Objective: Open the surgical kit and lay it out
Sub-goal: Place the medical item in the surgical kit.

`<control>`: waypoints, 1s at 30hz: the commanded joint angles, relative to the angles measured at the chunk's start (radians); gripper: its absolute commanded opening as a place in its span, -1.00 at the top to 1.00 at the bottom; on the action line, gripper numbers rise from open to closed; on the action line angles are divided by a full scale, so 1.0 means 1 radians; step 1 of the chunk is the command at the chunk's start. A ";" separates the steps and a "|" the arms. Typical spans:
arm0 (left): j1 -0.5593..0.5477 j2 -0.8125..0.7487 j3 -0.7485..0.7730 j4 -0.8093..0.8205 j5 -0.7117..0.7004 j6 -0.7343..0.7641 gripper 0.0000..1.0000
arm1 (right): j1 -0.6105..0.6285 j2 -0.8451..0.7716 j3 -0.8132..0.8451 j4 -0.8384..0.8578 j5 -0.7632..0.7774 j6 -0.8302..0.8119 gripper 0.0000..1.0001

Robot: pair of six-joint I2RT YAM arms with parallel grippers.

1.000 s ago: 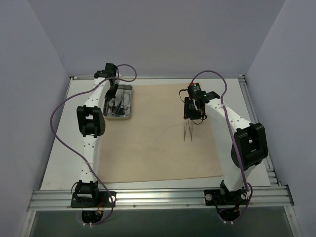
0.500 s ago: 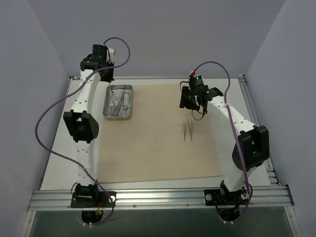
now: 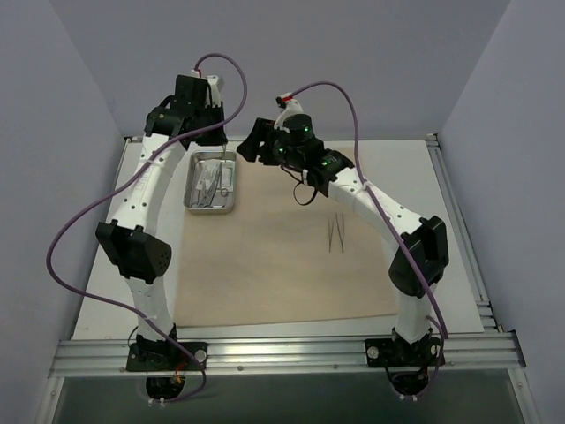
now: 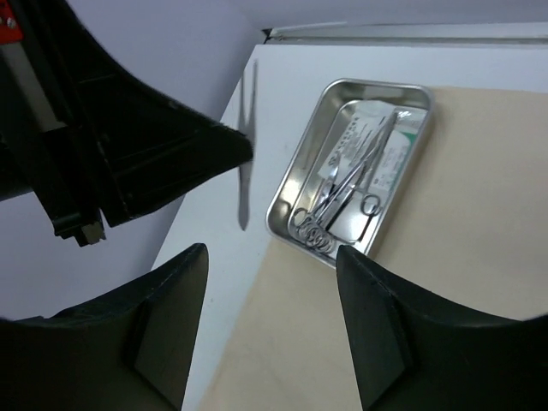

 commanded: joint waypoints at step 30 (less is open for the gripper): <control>-0.111 -0.143 -0.135 0.045 0.108 -0.072 0.95 | 0.082 -0.015 -0.068 0.030 0.124 0.092 0.39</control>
